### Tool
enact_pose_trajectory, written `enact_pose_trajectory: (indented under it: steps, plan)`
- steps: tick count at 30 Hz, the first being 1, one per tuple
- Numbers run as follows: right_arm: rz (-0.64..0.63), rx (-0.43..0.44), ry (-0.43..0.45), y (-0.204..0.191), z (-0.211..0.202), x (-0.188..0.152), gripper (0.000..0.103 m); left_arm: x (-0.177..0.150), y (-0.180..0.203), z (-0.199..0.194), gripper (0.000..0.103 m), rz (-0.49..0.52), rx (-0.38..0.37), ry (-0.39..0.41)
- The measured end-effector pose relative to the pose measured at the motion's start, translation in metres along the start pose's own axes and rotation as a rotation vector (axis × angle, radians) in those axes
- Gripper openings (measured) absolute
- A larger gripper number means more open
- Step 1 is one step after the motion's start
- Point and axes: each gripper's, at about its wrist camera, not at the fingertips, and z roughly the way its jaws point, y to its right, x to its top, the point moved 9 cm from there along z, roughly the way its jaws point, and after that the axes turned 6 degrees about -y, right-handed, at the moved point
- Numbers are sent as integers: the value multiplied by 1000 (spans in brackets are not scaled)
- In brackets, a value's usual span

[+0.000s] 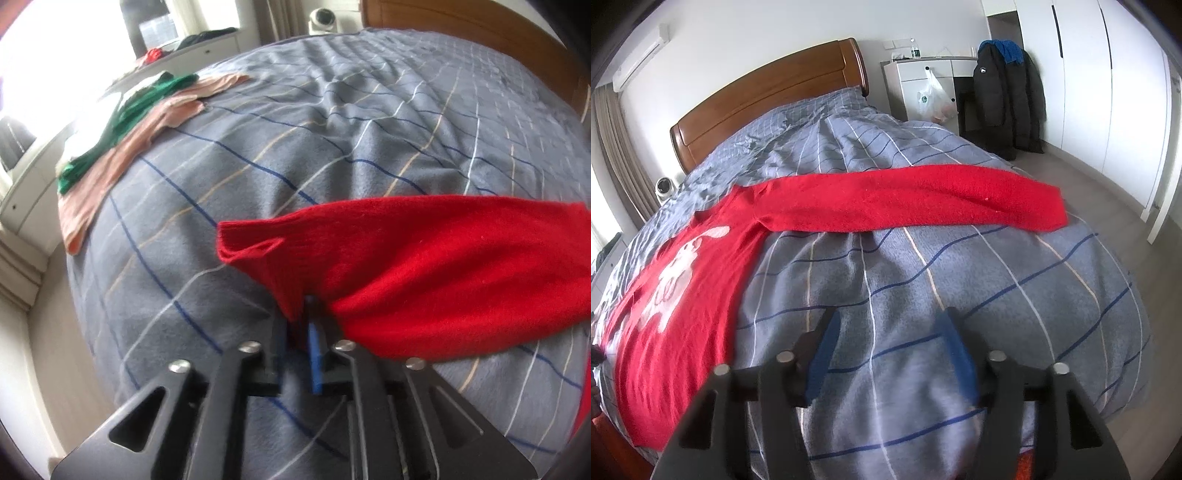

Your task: Fold small clothes

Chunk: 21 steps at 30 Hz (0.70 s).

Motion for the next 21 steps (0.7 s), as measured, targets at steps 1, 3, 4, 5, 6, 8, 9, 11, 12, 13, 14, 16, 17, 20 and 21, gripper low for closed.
enact_pose_trajectory:
  steps: [1,3,4,5,6,8,9,11,12,13,14,16,17,20,21]
  plan:
    - [-1,-1,4,0,-1,0,59,0,-3,-3,46,1,17,5]
    - [5,3,21,1,-6,2,59,-3,-18,-16,79,-10,92,25]
    - [14,5,38,3,-11,4,59,-4,-27,-26,79,-19,133,45]
    - [22,6,47,5,-14,6,59,-5,-33,-40,78,-17,147,74]
    - [37,4,52,8,-19,8,60,-8,-35,-54,78,-3,128,101]
    - [43,8,24,8,-24,7,61,-25,-23,-88,79,67,15,141]
    - [31,28,-10,2,-27,3,61,-39,-11,-99,81,118,-56,137]
    - [-50,112,-94,-25,-34,-13,61,-77,22,-115,87,249,-217,81]
    - [-90,151,-127,-39,-36,-20,61,-100,41,-119,87,318,-294,33]
    - [-140,202,-172,-55,-39,-32,61,-134,67,-123,87,408,-387,-36]
    - [-177,249,-217,-70,-41,-44,61,-153,82,-126,87,458,-437,-71]
    - [-229,361,-330,-98,-41,-71,61,-189,114,-130,87,555,-516,-109]
    - [-249,396,-370,-109,-40,-80,61,-204,130,-131,87,608,-527,-107]
    - [-314,428,-444,-131,-27,-103,61,-224,158,-121,85,697,-488,-108]
    - [-328,429,-469,-136,-20,-108,61,-227,162,-117,81,699,-487,-132]
